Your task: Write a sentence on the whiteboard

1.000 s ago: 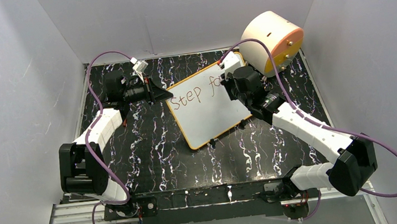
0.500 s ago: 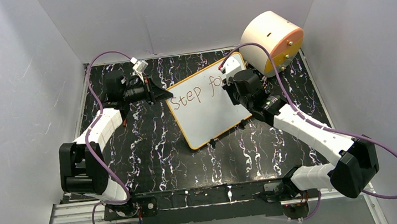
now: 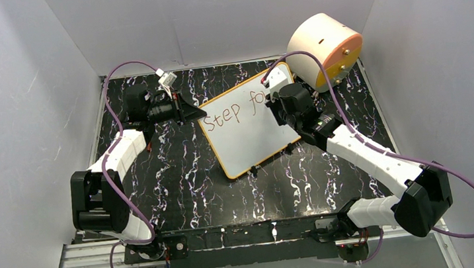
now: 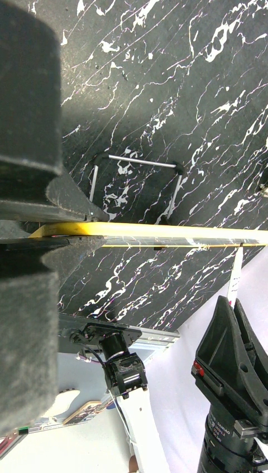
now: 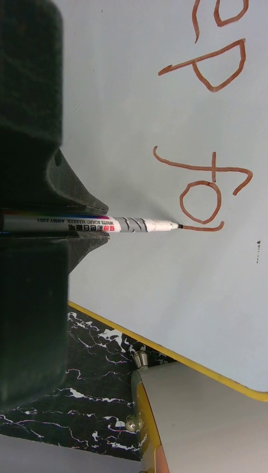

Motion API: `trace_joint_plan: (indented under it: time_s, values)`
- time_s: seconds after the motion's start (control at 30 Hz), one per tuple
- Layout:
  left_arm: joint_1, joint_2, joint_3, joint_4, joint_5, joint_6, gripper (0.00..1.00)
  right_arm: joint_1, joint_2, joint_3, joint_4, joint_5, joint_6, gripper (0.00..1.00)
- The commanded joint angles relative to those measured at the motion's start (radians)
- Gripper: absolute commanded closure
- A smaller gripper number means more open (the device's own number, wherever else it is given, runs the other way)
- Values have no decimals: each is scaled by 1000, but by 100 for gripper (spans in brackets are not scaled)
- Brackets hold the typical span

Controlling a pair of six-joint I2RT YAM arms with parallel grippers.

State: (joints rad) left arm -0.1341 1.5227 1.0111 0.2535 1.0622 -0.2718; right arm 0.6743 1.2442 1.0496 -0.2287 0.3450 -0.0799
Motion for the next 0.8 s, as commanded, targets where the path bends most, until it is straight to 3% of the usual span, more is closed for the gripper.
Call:
trace_joint_plan:
  time_s: [0.0,0.77]
  values:
    - [-32,63,-37,-146,-78,80,100,-4,-1,13,100,8,-9,100]
    - [-31,62,-36,-151,-77,82,100,-15,29,53,165,33,-40,100]
